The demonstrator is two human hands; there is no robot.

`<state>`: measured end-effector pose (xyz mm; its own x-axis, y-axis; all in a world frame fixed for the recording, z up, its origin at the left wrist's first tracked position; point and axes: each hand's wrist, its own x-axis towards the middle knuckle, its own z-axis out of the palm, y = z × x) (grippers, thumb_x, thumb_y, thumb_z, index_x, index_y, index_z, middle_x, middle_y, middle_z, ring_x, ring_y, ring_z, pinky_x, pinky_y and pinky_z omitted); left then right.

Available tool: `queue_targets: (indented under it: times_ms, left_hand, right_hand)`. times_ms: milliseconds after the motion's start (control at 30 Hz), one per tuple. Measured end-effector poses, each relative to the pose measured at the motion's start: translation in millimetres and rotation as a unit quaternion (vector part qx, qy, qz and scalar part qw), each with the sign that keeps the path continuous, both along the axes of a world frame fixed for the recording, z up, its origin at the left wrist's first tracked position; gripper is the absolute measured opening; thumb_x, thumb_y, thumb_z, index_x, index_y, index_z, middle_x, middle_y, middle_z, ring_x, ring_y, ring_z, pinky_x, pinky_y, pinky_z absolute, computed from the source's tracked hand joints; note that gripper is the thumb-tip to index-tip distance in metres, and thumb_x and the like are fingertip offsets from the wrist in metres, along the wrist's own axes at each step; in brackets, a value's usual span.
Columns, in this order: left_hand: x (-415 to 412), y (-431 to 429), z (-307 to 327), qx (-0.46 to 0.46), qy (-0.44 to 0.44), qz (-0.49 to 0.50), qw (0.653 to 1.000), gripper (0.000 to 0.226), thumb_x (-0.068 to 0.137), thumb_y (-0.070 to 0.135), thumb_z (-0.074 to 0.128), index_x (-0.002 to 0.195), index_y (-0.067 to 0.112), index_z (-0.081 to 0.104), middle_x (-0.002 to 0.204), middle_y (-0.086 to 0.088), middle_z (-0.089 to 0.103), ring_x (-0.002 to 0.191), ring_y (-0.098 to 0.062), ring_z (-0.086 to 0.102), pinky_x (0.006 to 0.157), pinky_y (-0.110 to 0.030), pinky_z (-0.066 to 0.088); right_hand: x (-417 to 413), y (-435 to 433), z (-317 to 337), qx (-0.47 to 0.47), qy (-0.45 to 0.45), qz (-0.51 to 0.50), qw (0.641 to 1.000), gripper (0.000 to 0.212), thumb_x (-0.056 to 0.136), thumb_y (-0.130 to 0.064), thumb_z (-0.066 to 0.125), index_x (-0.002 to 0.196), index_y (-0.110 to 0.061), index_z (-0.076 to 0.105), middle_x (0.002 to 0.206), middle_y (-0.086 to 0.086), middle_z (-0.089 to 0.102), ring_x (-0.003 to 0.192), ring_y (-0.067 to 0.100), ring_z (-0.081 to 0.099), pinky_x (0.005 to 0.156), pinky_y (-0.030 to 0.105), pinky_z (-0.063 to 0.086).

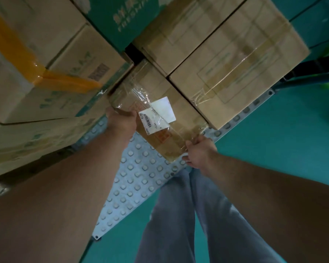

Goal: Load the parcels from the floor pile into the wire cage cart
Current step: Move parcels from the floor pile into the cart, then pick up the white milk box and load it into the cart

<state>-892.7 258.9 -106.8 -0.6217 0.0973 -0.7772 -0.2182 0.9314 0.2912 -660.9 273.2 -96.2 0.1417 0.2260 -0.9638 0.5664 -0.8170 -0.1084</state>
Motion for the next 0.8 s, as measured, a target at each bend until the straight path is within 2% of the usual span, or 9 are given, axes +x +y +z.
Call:
queue_targets:
  times_ms: [133, 200, 300, 367, 500, 567, 633, 733, 800]
  left_hand:
    - [-3, 9, 29, -0.056, -0.015, -0.076, 0.995, 0.069, 0.088, 0.056, 0.07, 0.14, 0.02, 0.041, 0.126, -0.007, 0.061, 0.11, -0.032, 0.064, 0.092, -0.047, 0.058]
    - [-2, 10, 50, -0.057, -0.014, -0.112, 0.992, 0.067, 0.09, 0.052, 0.069, 0.139, 0.01, 0.047, 0.129, -0.014, 0.061, 0.113, -0.035, 0.063, 0.096, -0.047, 0.056]
    - [16, -3, 99, -0.051, -0.064, -0.121, 0.989, 0.043, 0.094, 0.048, 0.063, 0.121, 0.015, 0.062, 0.112, -0.008, 0.068, 0.097, -0.026, 0.065, 0.097, -0.045, 0.054]
    - [38, -16, 135, -0.052, -0.138, -0.108, 0.983, 0.025, 0.1, 0.044, 0.058, 0.105, 0.02, 0.065, 0.1, 0.001, 0.067, 0.089, -0.019, 0.066, 0.092, -0.039, 0.052]
    - [71, -50, 204, -0.047, -0.181, -0.161, 0.969, 0.022, 0.102, 0.035, 0.055, 0.098, 0.017, 0.066, 0.105, -0.003, 0.072, 0.098, -0.021, 0.07, 0.092, -0.041, 0.055]
    - [82, -62, 229, -0.031, -0.171, -0.201, 0.964, 0.027, 0.101, 0.032, 0.054, 0.092, 0.01, 0.066, 0.099, -0.009, 0.072, 0.09, -0.023, 0.067, 0.083, -0.041, 0.054]
    - [93, -68, 264, -0.007, -0.161, -0.242, 0.957, 0.025, 0.099, 0.026, 0.053, 0.079, 0.014, 0.061, 0.087, -0.012, 0.065, 0.082, -0.022, 0.058, 0.074, -0.039, 0.046]
    - [105, -76, 312, 0.019, -0.154, -0.275, 0.949, 0.02, 0.094, 0.022, 0.053, 0.075, 0.02, 0.058, 0.081, -0.008, 0.059, 0.078, -0.02, 0.052, 0.073, -0.034, 0.038]
    - [114, -83, 337, 0.034, -0.147, -0.31, 0.939, 0.019, 0.097, 0.025, 0.053, 0.08, 0.019, 0.06, 0.086, -0.002, 0.067, 0.079, -0.02, 0.06, 0.075, -0.034, 0.045]
  right_hand:
    - [7, 21, 19, -0.04, -0.003, 0.106, 0.994, 0.024, 0.096, -0.038, 0.064, 0.105, -0.016, 0.066, 0.103, 0.01, 0.072, 0.088, 0.028, 0.073, 0.075, 0.043, 0.064]
    - [14, 30, 32, -0.038, -0.001, 0.123, 0.992, 0.036, 0.091, -0.036, 0.065, 0.115, -0.009, 0.067, 0.11, 0.015, 0.072, 0.091, 0.026, 0.071, 0.081, 0.046, 0.064]
    - [20, 35, 68, -0.027, 0.032, 0.182, 0.983, 0.041, 0.099, -0.027, 0.055, 0.129, -0.001, 0.062, 0.128, 0.021, 0.065, 0.097, 0.025, 0.059, 0.095, 0.044, 0.056]
    - [24, 33, 93, -0.017, 0.044, 0.197, 0.979, 0.04, 0.103, -0.021, 0.049, 0.133, 0.003, 0.059, 0.133, 0.024, 0.062, 0.096, 0.025, 0.052, 0.086, 0.038, 0.048]
    - [38, 25, 155, 0.001, 0.065, 0.169, 0.983, 0.028, 0.102, -0.02, 0.049, 0.119, -0.004, 0.065, 0.12, 0.018, 0.068, 0.089, 0.021, 0.06, 0.063, 0.026, 0.044]
    - [52, 20, 189, 0.022, 0.065, 0.141, 0.988, 0.017, 0.102, -0.023, 0.052, 0.106, -0.012, 0.064, 0.109, 0.008, 0.069, 0.085, 0.017, 0.063, 0.065, 0.024, 0.048]
    - [68, 15, 227, 0.054, 0.053, 0.141, 0.987, 0.024, 0.101, -0.025, 0.054, 0.114, -0.009, 0.067, 0.113, 0.009, 0.07, 0.092, 0.023, 0.066, 0.076, 0.028, 0.055]
    - [91, 0, 284, 0.084, 0.047, 0.095, 0.991, 0.028, 0.101, -0.019, 0.052, 0.116, -0.001, 0.067, 0.106, 0.011, 0.067, 0.081, 0.021, 0.059, 0.061, 0.024, 0.045]
    - [109, -19, 311, 0.093, 0.048, 0.056, 0.993, 0.018, 0.104, -0.019, 0.049, 0.113, -0.008, 0.062, 0.103, 0.007, 0.063, 0.075, 0.014, 0.057, 0.058, 0.021, 0.042]
